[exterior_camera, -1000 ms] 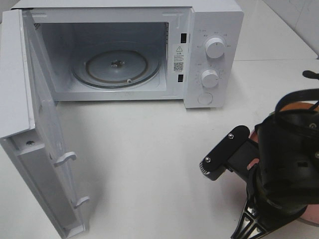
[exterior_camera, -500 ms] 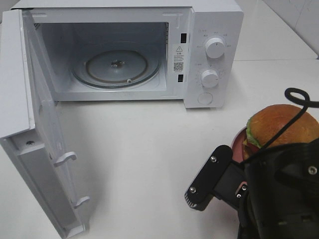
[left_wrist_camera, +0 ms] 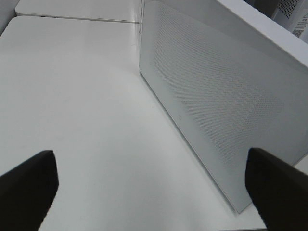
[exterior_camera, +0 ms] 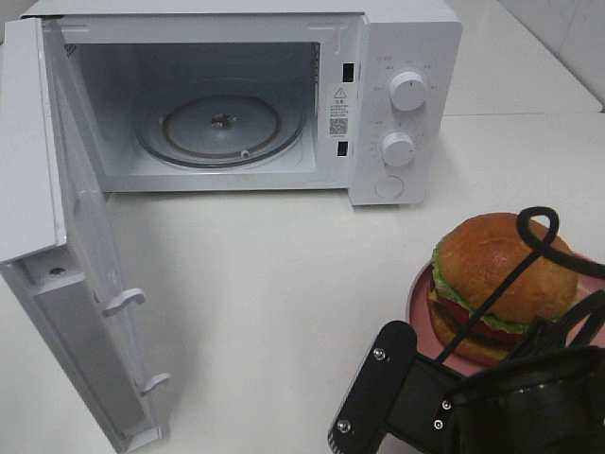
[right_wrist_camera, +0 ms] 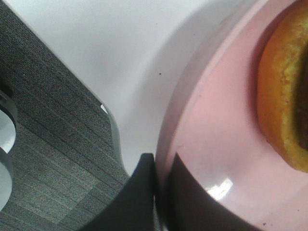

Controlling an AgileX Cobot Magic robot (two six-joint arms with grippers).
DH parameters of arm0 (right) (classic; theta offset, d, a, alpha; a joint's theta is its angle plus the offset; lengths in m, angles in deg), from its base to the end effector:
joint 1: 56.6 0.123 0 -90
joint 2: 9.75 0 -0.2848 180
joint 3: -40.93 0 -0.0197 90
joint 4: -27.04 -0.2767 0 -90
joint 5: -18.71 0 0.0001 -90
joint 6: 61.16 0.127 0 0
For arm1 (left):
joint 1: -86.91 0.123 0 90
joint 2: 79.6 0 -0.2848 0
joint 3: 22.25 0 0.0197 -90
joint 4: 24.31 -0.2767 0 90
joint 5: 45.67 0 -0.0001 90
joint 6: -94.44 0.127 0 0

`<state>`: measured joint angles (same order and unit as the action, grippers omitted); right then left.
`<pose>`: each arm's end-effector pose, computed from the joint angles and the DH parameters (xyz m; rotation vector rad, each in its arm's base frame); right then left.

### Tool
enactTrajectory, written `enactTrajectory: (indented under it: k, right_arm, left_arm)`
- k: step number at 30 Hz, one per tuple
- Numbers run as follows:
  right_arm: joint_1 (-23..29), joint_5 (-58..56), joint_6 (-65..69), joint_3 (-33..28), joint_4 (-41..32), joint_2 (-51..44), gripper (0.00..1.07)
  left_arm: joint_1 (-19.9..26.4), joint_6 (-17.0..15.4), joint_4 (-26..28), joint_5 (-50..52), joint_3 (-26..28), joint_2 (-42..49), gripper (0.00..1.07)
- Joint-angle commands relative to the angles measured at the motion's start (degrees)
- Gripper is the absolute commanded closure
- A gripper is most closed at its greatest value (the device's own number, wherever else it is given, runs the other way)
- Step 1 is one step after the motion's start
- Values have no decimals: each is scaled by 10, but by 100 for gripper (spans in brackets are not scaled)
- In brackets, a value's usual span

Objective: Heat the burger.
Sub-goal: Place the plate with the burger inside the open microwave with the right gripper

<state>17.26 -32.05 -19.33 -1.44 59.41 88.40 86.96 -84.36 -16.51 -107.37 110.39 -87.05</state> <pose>0.1113 0.1951 0.0891 -1.3252 2.5302 -0.5416 0.0454 -0.0151 0.2796 0.0301 2.0290 -0.1487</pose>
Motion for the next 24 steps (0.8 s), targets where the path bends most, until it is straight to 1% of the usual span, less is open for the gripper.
enactTrajectory:
  k: [1, 4, 6, 12, 14, 17, 19, 22, 24]
  right_arm:
    - [3, -28, -6, -3, 28, -9, 107]
    - [3, -24, -25, -3, 37, -9, 107]
    - [3, -11, -70, -3, 50, -9, 107]
    - [3, 3, -85, -3, 69, -9, 107]
    - [3, 10, -87, -3, 97, -9, 107]
    - [3, 13, -91, -3, 101, -9, 107]
    - [3, 40, -135, -3, 103, -9, 107]
    - [3, 46, -142, -3, 103, -9, 107]
    - [3, 71, -174, -2, 104, -9, 107]
  left_arm:
    - [0, 1, 0, 5, -2, 9, 9]
    - [0, 1, 0, 5, -2, 9, 9]
    - [0, 1, 0, 5, -2, 9, 9]
    - [0, 1, 0, 5, -2, 9, 9]
    - [0, 1, 0, 5, -2, 9, 9]
    - [0, 1, 0, 5, -2, 9, 9]
    - [0, 1, 0, 5, -2, 9, 9]
    - [0, 1, 0, 5, -2, 9, 9]
    - [0, 1, 0, 5, -2, 9, 9]
